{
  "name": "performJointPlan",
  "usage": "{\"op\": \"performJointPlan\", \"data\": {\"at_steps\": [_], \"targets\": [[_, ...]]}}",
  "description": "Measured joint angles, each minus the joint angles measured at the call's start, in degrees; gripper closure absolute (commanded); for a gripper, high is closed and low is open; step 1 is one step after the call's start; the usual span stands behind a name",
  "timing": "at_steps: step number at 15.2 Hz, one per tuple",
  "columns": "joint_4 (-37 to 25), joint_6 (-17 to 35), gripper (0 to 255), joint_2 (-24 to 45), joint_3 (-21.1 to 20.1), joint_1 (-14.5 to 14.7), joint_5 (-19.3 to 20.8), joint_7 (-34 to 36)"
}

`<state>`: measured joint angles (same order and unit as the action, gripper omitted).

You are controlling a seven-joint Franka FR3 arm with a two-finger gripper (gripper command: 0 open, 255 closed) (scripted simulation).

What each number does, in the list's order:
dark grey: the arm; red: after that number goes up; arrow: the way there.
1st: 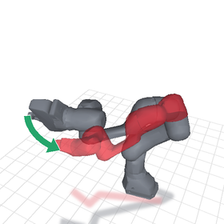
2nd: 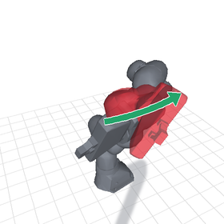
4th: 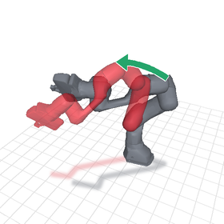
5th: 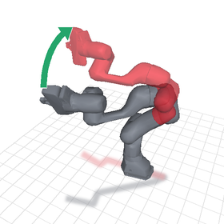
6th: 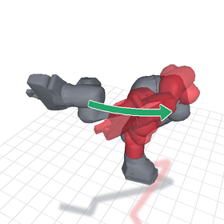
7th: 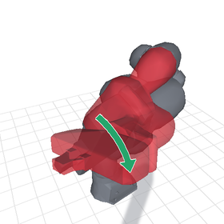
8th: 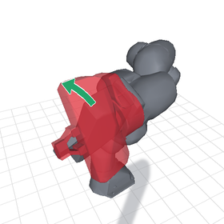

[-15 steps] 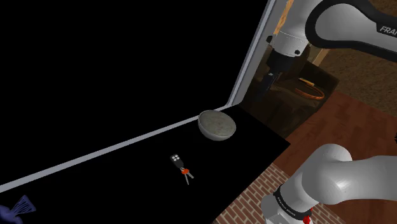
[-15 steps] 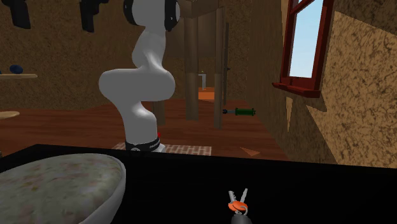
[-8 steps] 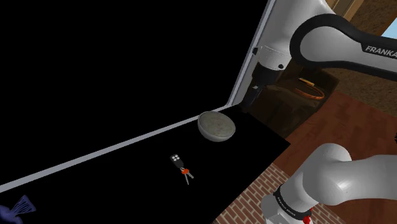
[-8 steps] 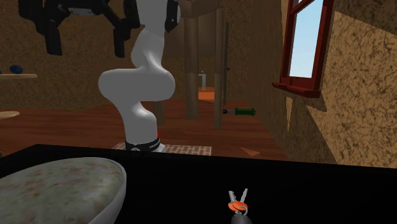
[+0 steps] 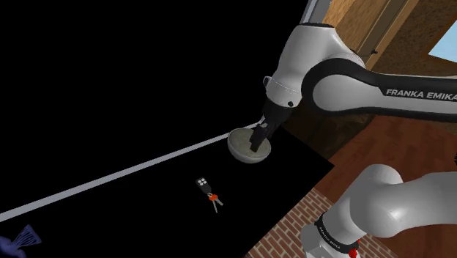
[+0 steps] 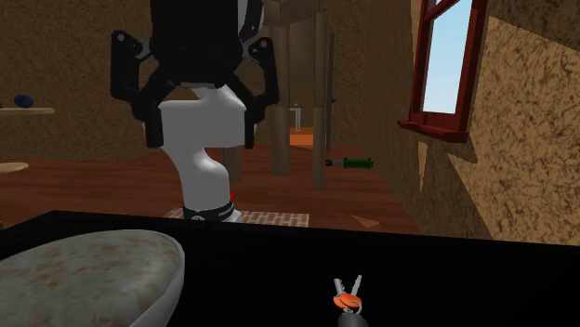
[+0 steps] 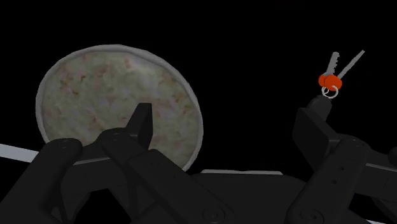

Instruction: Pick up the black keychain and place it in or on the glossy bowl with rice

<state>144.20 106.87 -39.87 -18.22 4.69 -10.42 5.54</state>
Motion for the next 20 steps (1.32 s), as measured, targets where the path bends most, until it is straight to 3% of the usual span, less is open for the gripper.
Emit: {"op": "performJointPlan", "data": {"at_steps": [9,14,20], "targets": [[-0.68,14.58,0,13.60,-11.84,0.73,-2.42,11.46],[-4.01,21.92,0,23.89,-18.56,-0.93,0.98,19.45],[-2.71,27.94,0,29.02,-20.88,-1.91,3.81,22.74]]}}
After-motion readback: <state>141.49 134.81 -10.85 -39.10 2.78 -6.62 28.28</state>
